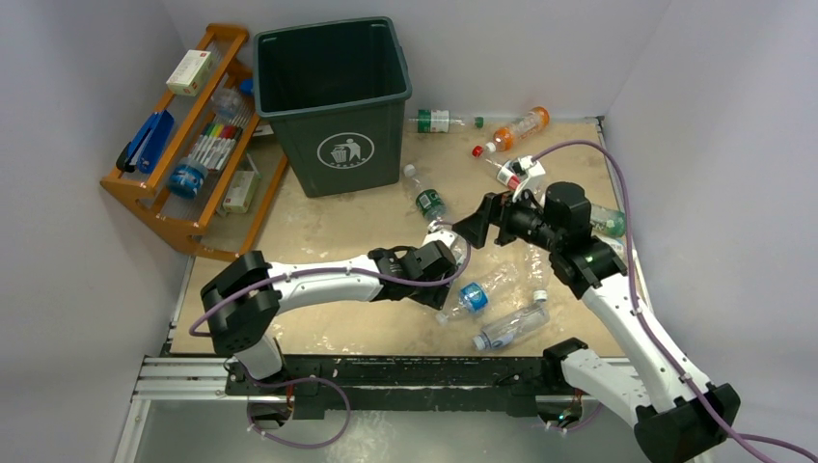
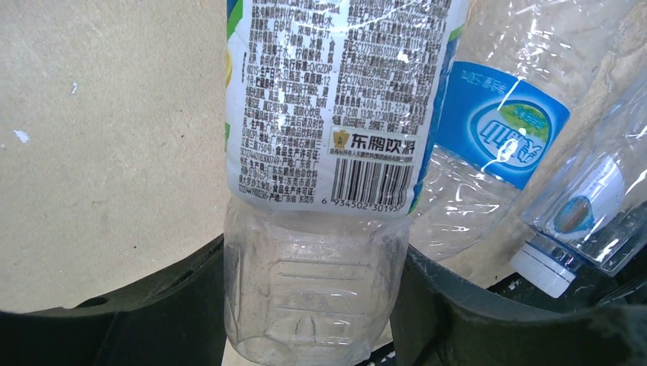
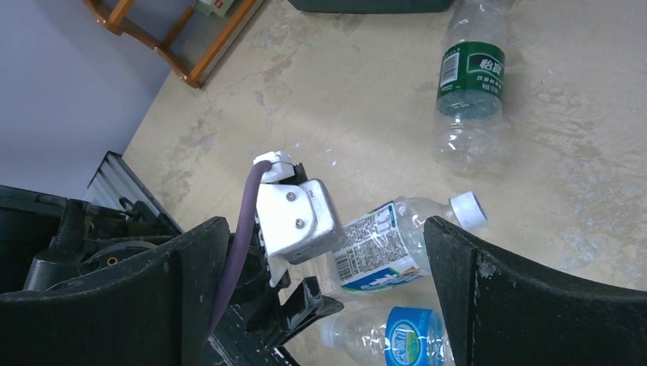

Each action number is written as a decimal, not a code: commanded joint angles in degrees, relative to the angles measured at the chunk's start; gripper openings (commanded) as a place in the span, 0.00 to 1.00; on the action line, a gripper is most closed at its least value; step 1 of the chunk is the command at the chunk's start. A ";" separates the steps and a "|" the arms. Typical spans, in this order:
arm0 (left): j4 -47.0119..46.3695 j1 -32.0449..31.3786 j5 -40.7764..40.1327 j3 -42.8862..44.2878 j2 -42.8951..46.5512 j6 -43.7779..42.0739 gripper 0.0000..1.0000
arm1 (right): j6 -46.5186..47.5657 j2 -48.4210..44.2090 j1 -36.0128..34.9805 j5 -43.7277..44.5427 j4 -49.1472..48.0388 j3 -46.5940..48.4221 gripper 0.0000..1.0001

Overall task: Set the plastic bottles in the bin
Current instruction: Pick up the plastic bottle at the center of the board.

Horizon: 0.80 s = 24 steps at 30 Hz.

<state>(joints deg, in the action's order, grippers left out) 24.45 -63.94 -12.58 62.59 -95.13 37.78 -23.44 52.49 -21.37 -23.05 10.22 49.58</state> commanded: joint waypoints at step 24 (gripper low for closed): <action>10.61 5.14 -7.75 23.74 3.82 -7.26 0.57 | -3.02 -5.48 0.27 6.34 10.65 9.89 1.00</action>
<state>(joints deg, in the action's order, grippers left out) 35.90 -63.02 -18.81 79.57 -91.64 32.08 -28.58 48.27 -21.52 -21.04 15.94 58.57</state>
